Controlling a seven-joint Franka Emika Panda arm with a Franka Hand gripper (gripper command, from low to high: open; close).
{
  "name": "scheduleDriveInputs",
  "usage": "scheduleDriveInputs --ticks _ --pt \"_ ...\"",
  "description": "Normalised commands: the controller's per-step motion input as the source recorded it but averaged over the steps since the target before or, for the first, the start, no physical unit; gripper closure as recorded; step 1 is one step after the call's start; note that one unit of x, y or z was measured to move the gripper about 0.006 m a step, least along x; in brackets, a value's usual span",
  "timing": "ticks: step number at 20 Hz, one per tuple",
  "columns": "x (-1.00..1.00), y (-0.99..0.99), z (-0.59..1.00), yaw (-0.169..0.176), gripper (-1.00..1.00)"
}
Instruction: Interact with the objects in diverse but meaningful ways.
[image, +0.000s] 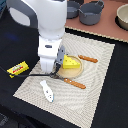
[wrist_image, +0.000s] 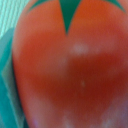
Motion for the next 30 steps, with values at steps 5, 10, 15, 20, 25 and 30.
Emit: scheduleDriveInputs --ticks 5,10,15,20,25,30 --pt "-0.21 0.16 0.47 0.024 -1.00" --pt "-0.27 0.05 1.00 0.060 -1.00" --pt "-0.45 -0.03 0.91 0.082 -1.00" --pt "-0.69 -0.22 0.39 0.068 -1.00" --pt "-0.91 -0.31 0.05 0.007 -1.00" --pt "-0.87 -0.48 -0.04 0.000 -1.00"
